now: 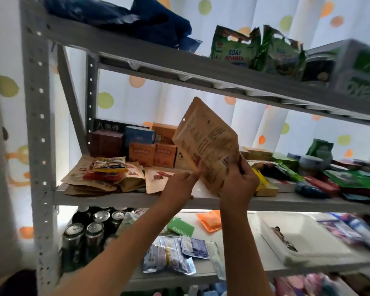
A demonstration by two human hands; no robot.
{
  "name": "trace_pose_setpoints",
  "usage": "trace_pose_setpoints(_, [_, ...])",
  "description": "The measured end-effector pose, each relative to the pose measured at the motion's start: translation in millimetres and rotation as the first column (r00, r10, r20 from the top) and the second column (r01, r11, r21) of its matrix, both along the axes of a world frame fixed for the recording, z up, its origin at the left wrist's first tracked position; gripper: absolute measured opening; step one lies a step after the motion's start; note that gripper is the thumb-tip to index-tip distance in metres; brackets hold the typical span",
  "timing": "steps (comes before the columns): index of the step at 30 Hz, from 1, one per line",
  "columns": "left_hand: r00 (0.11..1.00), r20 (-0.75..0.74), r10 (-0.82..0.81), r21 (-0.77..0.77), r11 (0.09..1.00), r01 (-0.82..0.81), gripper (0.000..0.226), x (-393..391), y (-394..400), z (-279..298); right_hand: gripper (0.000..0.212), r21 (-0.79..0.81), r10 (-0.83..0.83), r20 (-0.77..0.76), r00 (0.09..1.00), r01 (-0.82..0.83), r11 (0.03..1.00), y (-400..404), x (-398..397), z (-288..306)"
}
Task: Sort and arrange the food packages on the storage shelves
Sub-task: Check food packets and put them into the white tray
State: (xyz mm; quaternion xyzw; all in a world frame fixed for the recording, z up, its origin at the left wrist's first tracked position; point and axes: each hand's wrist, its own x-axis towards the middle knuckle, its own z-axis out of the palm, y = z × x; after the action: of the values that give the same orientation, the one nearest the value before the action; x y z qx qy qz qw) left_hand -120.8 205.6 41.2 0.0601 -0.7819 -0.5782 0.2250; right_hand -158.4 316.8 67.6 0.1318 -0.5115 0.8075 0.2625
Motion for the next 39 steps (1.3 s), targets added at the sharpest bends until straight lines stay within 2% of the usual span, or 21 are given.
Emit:
trace_pose_setpoints(2, [0.99,0.034,-0.134,0.206,0.971,0.124,0.044,3.4,3.7,-2.3,0.012,-0.122,0.116,0.081,0.99,-0.105,0.987,-0.5,13.8,-2.8])
trace_pose_setpoints(4, [0.969,-0.07,-0.236,0.306,0.92,0.246,0.035,10.3,10.1,-6.4,0.011,-0.244,0.21,0.131,0.969,-0.174,0.954,-0.5,23.9,-8.9])
trace_pose_setpoints(7, [0.956,-0.205,-0.208,0.451,0.847,0.281,0.039,19.6,17.5,-12.6,0.015,-0.378,0.341,0.137,0.93,-0.269,0.886,2.4,36.3,-21.8])
trace_pose_setpoints(10, [0.953,-0.251,-0.168,0.533,0.798,0.281,0.04,30.1,18.6,-21.9,0.023,-0.344,0.369,0.188,0.91,-0.291,0.893,7.4,50.4,-44.9])
trace_pose_setpoints(15, [0.949,-0.259,-0.182,0.446,0.849,0.284,0.035,58.2,11.1,-39.3,0.031,-0.187,0.35,0.251,0.902,-0.309,0.932,34.7,74.4,-83.5])
trace_pose_setpoints(19, [0.952,-0.19,-0.238,0.317,0.903,0.289,0.041,89.6,19.3,-48.3,0.033,-0.051,0.4,0.297,0.867,-0.404,0.914,72.2,100.5,-105.8])
trace_pose_setpoints(22, [0.954,-0.146,-0.263,0.279,0.914,0.294,0.041,114.6,38.4,-54.0,0.034,0.01,0.458,0.304,0.835,-0.483,0.875,103.7,114.8,-118.6])
trace_pose_setpoints(27, [0.964,-0.1,-0.246,0.325,0.908,0.266,0.042,150.3,92.7,-70.8,0.044,0.019,0.503,0.319,0.803,-0.537,0.844,159.5,137.6,-132.7])
trace_pose_setpoints(33, [0.969,0.003,-0.247,0.436,0.873,0.221,0.046,197.8,186.7,-103.6,0.038,0.091,0.505,0.37,0.78,-0.572,0.815,243.4,172.2,-158.2])
trace_pose_setpoints(36, [0.967,0.031,-0.251,0.486,0.85,0.205,0.046,214.5,226.0,-119.3,0.028,0.092,0.504,0.408,0.761,-0.583,0.807,283.7,194.6,-168.4])
trace_pose_setpoints(39, [0.953,0.044,-0.299,0.509,0.828,0.236,0.047,225.7,256.1,-129.8,0.035,0.047,0.492,0.455,0.742,-0.572,0.819,318.0,212.4,-176.9])
